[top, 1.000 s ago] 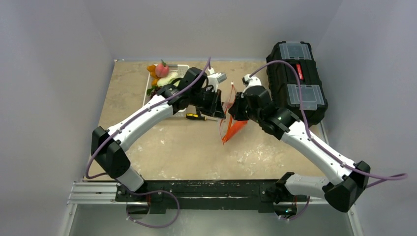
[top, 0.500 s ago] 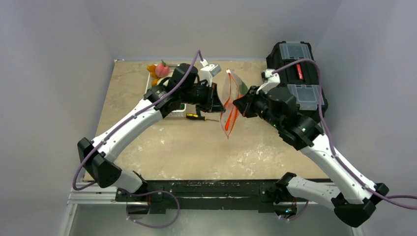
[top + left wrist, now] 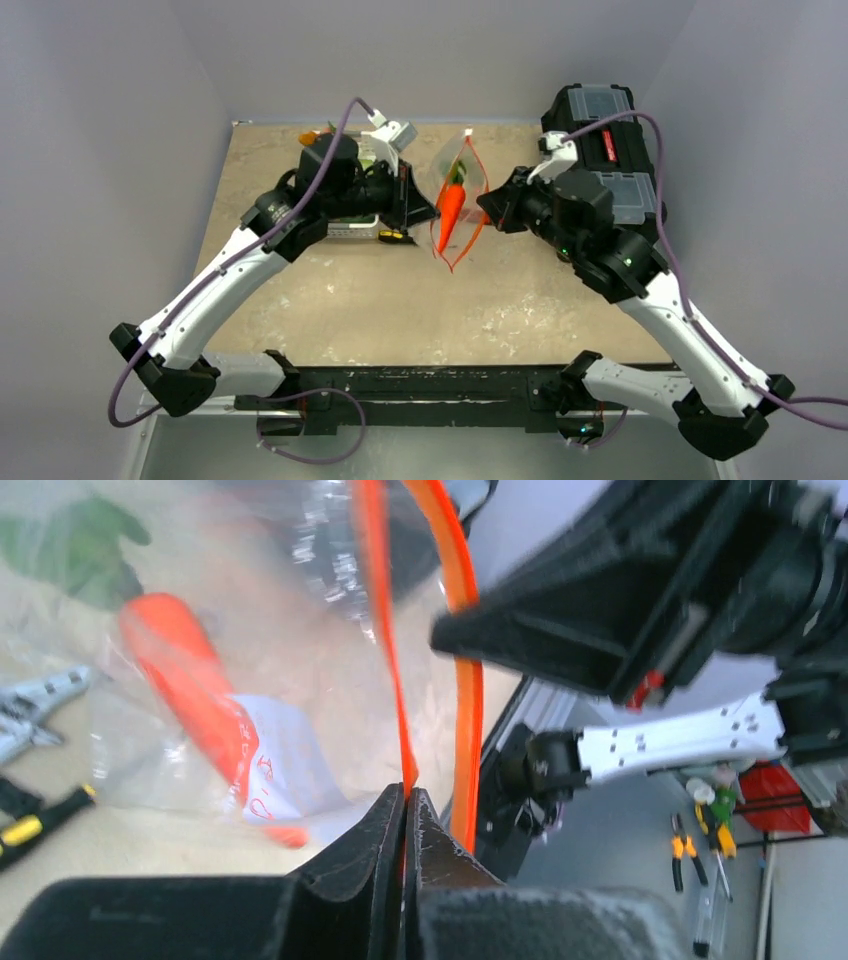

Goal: Place the food in the zip-top bag and seal the zipper

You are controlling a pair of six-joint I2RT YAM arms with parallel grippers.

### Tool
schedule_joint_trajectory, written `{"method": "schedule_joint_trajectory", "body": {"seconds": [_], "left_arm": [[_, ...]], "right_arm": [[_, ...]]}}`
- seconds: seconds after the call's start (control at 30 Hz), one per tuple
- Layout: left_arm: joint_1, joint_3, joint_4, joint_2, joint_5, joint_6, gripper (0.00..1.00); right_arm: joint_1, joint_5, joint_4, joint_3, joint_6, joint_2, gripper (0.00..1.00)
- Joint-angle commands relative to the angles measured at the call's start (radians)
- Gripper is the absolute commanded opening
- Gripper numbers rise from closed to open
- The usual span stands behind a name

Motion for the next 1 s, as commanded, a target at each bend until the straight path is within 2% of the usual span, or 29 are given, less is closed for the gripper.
{"method": "schedule_joint_trajectory", "body": {"seconds": [0.0, 0.07, 0.17, 0.37, 0.53, 0.7, 0.97], "left_arm": [[0.02, 0.178, -0.173, 0.195, -0.037, 0.032, 0.0], [0.024, 0.141, -0.099, 0.196, 0.076, 0.019, 0.0], [0.017, 0.03, 0.078, 0.136, 0.12, -0.051, 0.0], [0.014, 0.035, 0.086, 0.196, 0.195, -0.112, 0.0], [0.015, 0.02, 0.114, 0.21, 0.213, -0.147, 0.0], [0.014, 0.021, 0.105, 0.219, 0.204, -0.154, 0.0], [0.015, 0.035, 0.079, 0.228, 0.19, -0.14, 0.0]], "right_arm": [[-0.001, -0.007, 0.076, -0.059, 0.014, 0.001, 0.0], [-0.001, 0.029, 0.068, -0.096, -0.002, 0.037, 0.0], [-0.001, 0.095, 0.06, -0.114, -0.053, 0.049, 0.0], [0.005, 0.122, 0.015, -0.102, -0.075, 0.059, 0.01], [0.042, 0.17, -0.029, -0.108, -0.062, 0.087, 0.15], [0.144, 0.293, -0.077, -0.095, -0.052, 0.097, 0.41], [0.172, 0.397, -0.142, -0.067, -0.048, 0.095, 0.43]]}}
